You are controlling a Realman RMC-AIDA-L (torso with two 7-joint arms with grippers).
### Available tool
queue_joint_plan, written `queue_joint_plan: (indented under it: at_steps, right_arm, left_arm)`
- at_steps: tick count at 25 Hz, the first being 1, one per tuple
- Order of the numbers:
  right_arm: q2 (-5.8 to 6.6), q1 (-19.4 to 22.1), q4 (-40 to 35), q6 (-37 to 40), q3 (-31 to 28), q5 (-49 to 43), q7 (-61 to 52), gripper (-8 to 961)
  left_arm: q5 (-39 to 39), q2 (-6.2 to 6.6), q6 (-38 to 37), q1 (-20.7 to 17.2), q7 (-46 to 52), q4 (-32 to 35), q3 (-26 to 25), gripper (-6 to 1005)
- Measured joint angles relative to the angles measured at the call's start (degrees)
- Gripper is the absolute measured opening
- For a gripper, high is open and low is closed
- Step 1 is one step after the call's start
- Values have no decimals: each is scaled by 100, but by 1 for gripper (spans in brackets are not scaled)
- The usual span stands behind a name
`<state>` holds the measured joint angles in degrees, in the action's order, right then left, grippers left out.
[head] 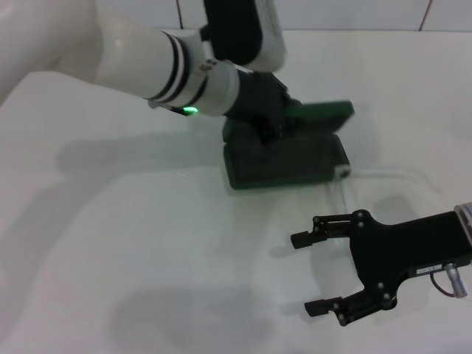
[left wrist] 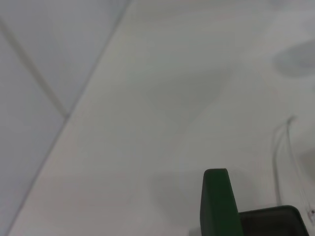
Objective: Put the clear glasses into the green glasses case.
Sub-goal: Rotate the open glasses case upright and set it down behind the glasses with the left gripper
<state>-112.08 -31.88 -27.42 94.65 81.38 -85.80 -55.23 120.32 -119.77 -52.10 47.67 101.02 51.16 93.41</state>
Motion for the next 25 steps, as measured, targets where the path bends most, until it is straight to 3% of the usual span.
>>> queue_joint_plan:
  at_steps: [8, 17, 25]
  right_arm:
    - [8, 39, 0, -5, 0, 0, 36, 839]
    - [13, 47, 0, 9, -6, 13, -11, 838]
    - [18, 70, 8, -2, -29, 47, -170, 838]
  left_arm:
    - [-17, -28, -314, -5, -188, 74, 79, 305]
    - [151, -32, -247, 23, 355, 149, 471, 337]
    - [42, -12, -259, -535, 327, 874, 533, 447]
